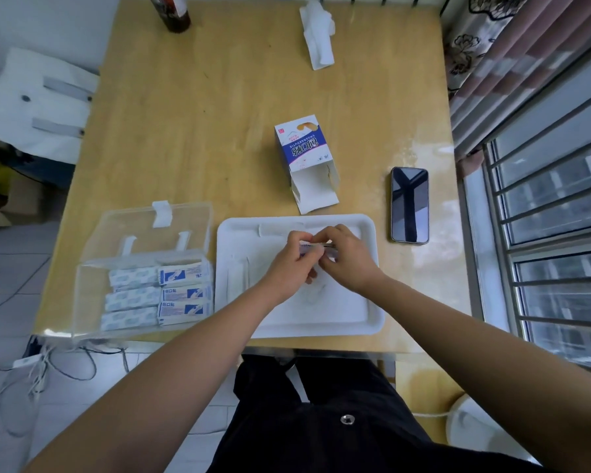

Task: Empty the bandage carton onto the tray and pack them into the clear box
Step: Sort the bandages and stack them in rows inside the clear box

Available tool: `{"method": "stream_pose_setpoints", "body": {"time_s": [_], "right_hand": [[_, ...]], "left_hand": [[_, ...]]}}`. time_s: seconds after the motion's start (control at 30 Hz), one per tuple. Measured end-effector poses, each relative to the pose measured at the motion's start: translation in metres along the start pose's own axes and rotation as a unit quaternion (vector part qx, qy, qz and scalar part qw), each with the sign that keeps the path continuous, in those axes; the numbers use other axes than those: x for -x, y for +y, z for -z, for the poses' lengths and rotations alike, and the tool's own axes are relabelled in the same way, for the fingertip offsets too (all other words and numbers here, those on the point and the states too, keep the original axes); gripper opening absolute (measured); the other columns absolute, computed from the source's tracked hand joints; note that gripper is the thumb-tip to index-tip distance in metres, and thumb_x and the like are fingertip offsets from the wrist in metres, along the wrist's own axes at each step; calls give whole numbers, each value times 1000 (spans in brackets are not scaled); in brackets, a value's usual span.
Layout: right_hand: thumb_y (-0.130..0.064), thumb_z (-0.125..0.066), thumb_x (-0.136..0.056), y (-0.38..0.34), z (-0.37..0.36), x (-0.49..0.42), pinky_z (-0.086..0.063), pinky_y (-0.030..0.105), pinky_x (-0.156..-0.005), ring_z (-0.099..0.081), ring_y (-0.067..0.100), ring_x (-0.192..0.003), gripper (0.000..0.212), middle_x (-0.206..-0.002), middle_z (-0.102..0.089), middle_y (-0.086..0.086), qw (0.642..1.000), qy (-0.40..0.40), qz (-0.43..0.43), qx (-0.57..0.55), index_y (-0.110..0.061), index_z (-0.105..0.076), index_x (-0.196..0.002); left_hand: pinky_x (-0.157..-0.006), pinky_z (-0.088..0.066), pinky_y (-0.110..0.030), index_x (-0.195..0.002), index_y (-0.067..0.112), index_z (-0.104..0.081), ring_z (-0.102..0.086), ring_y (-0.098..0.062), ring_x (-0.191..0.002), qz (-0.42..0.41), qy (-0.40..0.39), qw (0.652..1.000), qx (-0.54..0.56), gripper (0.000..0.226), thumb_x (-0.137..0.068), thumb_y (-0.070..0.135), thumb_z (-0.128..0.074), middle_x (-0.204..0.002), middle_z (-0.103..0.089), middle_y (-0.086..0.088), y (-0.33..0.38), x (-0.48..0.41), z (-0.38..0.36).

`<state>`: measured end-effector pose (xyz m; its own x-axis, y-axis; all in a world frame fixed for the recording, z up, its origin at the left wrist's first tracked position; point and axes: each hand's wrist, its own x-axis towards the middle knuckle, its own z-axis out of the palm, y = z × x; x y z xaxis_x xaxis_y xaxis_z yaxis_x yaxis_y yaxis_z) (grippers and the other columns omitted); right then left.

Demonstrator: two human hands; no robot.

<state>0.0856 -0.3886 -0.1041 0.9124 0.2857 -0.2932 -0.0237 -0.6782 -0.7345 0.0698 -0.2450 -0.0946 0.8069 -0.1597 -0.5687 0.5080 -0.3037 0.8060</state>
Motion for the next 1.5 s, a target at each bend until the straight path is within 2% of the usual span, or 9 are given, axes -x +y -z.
{"method": "stream_pose_setpoints", "body": {"time_s": [0.17, 0.3, 0.4, 0.63, 0.87, 1.1, 1.2, 1.3, 1.5], "right_hand": [[-5, -57, -82, -15, -2, 8, -40, 12, -68, -55, 18, -87, 18, -98, -63, 4, 1000, -17, -7, -15, -13, -63, -98], [-2, -56, -82, -32, -8, 17, -41, 17, -64, -56, 17, -80, 18, -92, -65, 1, 998, -27, 8, -56, -12, -63, -96], [-1, -54, -82, -50, -17, 21, -41, 20, -61, -55, 16, -73, 19, -87, -65, 1, 995, -24, 6, -92, -14, -62, -93], [-7, -51, -89, -91, -40, 24, -43, 21, -62, -55, 14, -70, 11, -90, -62, 5, 983, -67, -25, -167, -10, -56, -99], [-5, -49, -91, -127, -73, 20, -42, 12, -53, -55, 11, -63, 12, -82, -60, 1, 973, -33, -44, -225, -3, -57, -99], [-6, -55, -92, -157, -110, 21, -46, 19, -52, -61, 10, -57, 11, -86, -63, 9, 970, -57, -34, -232, -5, -60, -102], [-15, -57, -93, -157, -117, 19, -50, 22, -54, -63, 17, -65, 21, -95, -60, 6, 977, -20, -60, -205, -8, -56, -114], [-19, -56, -92, -146, -120, 18, -53, 35, -72, -63, 22, -83, 25, -99, -59, 2, 983, 15, -86, -163, -14, -54, -117], [-18, -54, -93, -142, -126, 21, -51, 36, -72, -62, 18, -76, 25, -94, -58, 0, 977, -25, -125, -171, -14, -52, -118]], "left_hand": [[-57, -39, -28, -102, 12, -49, -49, -18, -57, 46, 19, 998, -41, 32, -102, 38, -30, -80, -59, -5, 2, 17, 12], [-60, -32, -29, -96, 9, -49, -44, -18, -65, 25, 58, 988, -144, 19, -100, 17, -32, -83, -52, -6, -3, 26, 25], [-57, -32, -30, -92, 12, -51, -46, -16, -60, 45, 113, 991, -45, 22, -99, 23, -32, -71, -54, -2, -4, 39, 34], [-75, -46, -43, -94, 14, -46, -58, -31, -86, -3, 134, 987, -87, 24, -100, 35, -36, -89, -59, -10, -16, 70, 70], [-50, -43, -26, -102, 15, -53, -55, -9, -50, -10, 177, 984, -32, 7, -97, 20, -48, -75, -61, -2, -30, 104, 116], [-59, -55, -27, -97, 10, -63, -61, -21, -58, 49, 225, 970, 83, 13, -89, 0, -60, -74, -63, -6, -49, 123, 167], [-60, -55, -26, -98, 12, -63, -61, -18, -59, 76, 249, 965, 41, 16, -87, 1, -62, -79, -64, -6, -60, 125, 190], [-70, -55, -35, -96, 8, -69, -60, -19, -59, 119, 273, 955, -8, 13, -85, 5, -65, -78, -66, -9, -78, 119, 207], [-81, -56, -35, -95, 11, -72, -68, -30, -81, 151, 246, 948, -136, 14, -82, 13, -66, -87, -72, -12, -90, 99, 200]]}}
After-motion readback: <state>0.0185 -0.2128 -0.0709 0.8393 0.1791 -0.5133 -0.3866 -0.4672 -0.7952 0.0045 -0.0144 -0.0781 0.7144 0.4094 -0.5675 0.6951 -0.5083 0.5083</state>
